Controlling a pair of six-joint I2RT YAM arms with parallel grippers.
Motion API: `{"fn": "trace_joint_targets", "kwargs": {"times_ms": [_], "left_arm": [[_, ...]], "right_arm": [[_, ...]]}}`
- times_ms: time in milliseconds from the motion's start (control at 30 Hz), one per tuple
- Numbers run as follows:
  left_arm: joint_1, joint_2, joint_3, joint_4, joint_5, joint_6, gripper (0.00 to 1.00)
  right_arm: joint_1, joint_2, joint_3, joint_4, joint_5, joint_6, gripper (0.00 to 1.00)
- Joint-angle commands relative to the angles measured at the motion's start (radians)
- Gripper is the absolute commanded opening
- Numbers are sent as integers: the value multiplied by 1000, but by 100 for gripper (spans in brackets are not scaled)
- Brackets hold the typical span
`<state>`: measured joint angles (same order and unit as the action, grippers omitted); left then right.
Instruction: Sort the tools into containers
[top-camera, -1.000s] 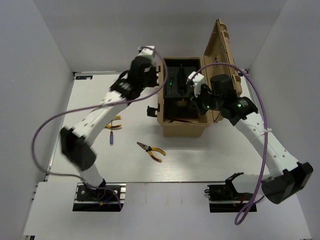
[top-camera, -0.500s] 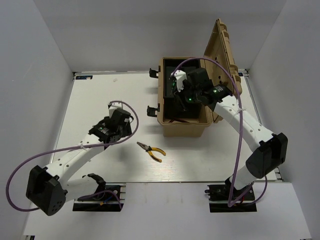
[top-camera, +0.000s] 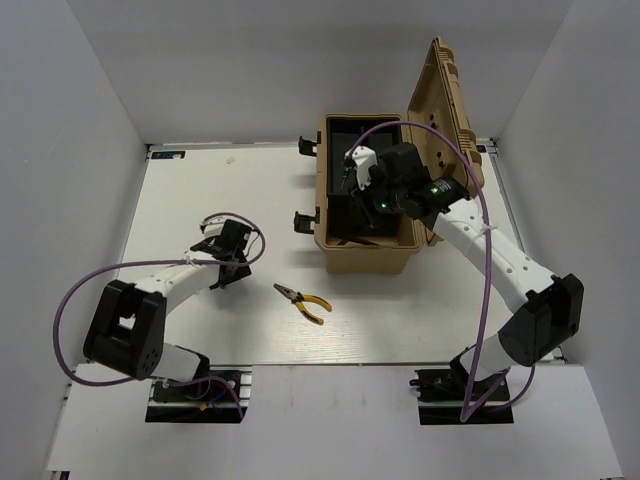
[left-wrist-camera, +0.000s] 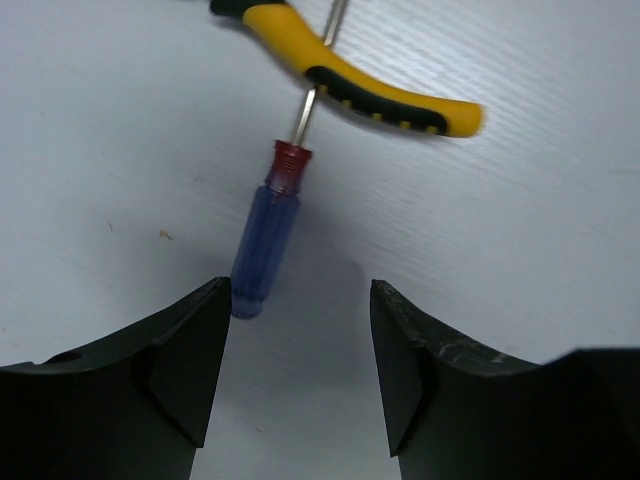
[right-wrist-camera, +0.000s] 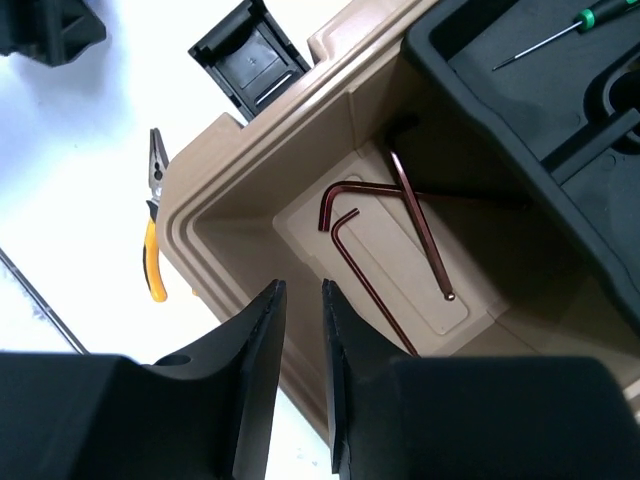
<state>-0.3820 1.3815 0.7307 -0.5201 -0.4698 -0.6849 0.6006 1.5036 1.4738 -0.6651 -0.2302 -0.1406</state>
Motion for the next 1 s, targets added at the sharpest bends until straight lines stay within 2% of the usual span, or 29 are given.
{"fn": "trace_joint_targets", "kwargs": {"times_ms": [0,233,333,433,567,667,867,967], "left_arm": [[52,25,-17,80,33,-11,68],[136,83,-17,141,69,54,68],[163,129,-17,152,106,64,62],[172,148,-27,161,126,64,51],[172,134,-50,181,174,64,25],[158,96,-59,181,198,64,13],[149,30,28,146,367,130,0],[149,7,82,109,492,168,0]], "right_arm": [[-2,-52,-24,50,6,-7,28],[-2,-78,-63,71,5,-8,28],[-4,-82,-61,67,-4,-4,28],[-5,-94,-58,68,-1,-4,28],[-4,-108,-63,71,0,-2,28],[-5,-114,-66,73,-1,1,28],[-7,-134,-76,71,-1,3,28],[-7,-146,-79,82,-3,4,28]]}}
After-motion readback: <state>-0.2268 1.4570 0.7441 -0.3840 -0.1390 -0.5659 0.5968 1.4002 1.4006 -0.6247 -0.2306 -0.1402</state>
